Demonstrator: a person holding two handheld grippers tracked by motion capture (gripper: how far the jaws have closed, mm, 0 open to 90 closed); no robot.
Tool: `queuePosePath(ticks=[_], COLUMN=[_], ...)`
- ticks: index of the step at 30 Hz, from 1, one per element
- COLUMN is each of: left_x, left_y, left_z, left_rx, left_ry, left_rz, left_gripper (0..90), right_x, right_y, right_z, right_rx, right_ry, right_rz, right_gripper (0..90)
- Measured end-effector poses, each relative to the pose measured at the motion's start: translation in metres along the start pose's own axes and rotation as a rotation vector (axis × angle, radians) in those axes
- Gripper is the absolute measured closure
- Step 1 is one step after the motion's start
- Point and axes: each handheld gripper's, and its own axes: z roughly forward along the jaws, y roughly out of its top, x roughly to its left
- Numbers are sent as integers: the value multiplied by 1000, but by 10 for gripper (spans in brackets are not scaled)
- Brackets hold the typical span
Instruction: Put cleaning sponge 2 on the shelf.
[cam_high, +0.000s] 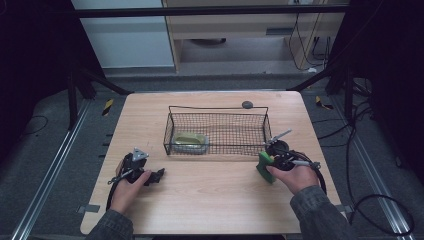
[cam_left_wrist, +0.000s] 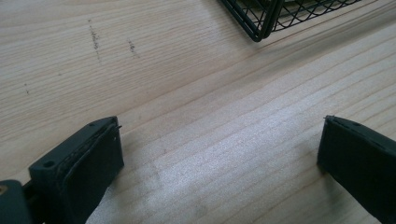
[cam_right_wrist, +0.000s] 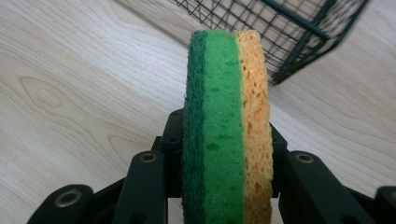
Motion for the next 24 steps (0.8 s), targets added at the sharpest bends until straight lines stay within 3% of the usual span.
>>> queuePosePath(ticks=[5,11,21,24], left_x=[0,0,0,0], left_y=[0,0,0,0], left_z=[0,0,0,0], left_rx=[0,0,-1,0], left_ry=[0,1,1,0], left_rz=[0,4,4,4], left_gripper=[0,0,0,0], right_x=[-15,-43,-67,-72], right_y=[-10,-15,1,10], right_z=[-20,-41,-67,-72], right_rx=[-57,-99,-203,-221], right_ry=[-9,-63,-136,-145], right_rz=[0,16,28,10], right_gripper=[638,637,638,638])
